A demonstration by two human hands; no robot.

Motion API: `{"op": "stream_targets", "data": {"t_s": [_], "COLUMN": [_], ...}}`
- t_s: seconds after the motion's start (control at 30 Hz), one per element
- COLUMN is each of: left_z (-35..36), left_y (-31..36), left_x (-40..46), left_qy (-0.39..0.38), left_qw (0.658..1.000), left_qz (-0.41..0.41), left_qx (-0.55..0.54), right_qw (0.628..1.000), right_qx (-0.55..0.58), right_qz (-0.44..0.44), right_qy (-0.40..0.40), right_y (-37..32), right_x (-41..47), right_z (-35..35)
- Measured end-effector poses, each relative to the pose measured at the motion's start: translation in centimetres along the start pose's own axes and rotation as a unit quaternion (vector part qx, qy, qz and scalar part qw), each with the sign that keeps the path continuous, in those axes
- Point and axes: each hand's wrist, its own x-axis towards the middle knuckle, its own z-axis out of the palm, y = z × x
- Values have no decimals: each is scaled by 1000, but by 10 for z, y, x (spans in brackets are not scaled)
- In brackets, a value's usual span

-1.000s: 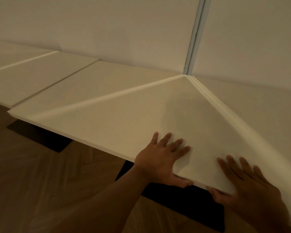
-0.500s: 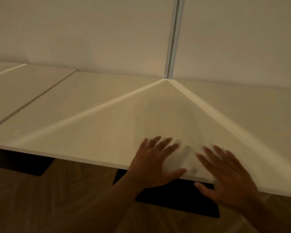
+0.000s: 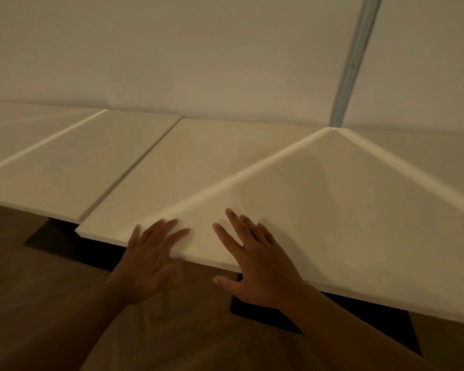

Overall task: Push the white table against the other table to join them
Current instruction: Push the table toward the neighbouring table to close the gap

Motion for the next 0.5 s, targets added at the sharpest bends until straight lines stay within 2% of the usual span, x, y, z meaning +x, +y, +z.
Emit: {"op": "stream_targets", "data": {"t_s": [0.1, 0.27, 0.5], "left_z": [-3, -9, 2], "left_y": [-37, -83, -100], "left_x": [9, 31, 37], "left_qy": [-50, -54, 1], "left_qw": [996, 992, 990], "left_qz": [-5, -34, 12], "left_qx": [78, 106, 138], "right_qw": [999, 994, 988], "right_qx": [-22, -82, -129], "right_qz": [-1, 36, 39], "right_qy": [-31, -69, -78], "right_y": [-18, -46, -48], "right_x": [39, 90, 97], "right_z": [18, 43, 49]}}
